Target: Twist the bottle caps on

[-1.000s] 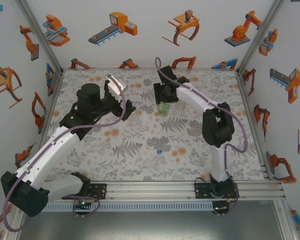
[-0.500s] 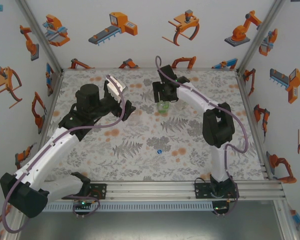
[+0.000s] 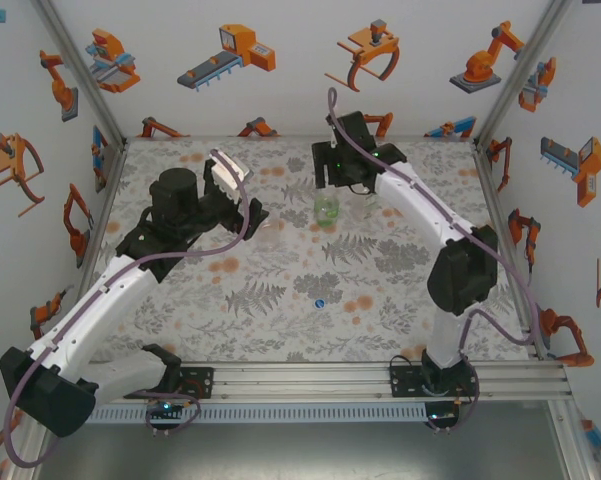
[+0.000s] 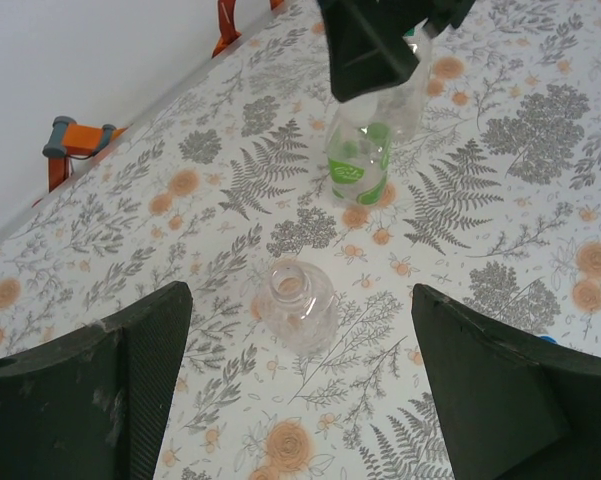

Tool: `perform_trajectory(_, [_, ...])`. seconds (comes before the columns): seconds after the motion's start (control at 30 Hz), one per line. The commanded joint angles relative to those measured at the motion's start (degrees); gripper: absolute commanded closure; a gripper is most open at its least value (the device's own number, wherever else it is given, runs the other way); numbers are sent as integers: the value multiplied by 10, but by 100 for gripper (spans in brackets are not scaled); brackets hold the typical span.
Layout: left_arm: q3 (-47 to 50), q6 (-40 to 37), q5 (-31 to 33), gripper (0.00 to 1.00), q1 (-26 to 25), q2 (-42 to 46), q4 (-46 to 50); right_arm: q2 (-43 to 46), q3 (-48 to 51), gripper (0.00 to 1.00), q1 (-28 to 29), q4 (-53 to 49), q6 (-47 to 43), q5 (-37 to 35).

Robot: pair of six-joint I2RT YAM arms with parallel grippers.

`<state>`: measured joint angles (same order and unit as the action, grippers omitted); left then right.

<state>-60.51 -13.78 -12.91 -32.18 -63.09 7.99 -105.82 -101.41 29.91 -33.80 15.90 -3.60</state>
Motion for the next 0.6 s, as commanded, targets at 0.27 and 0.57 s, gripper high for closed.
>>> perform_trajectory(0.27, [-2, 13, 17, 16, 16, 5, -8, 97, 117, 32, 50, 84, -27, 69])
perform_trajectory(0.57, [3, 48, -2, 16, 66, 13, -29, 121, 225, 28, 133, 236, -104, 69])
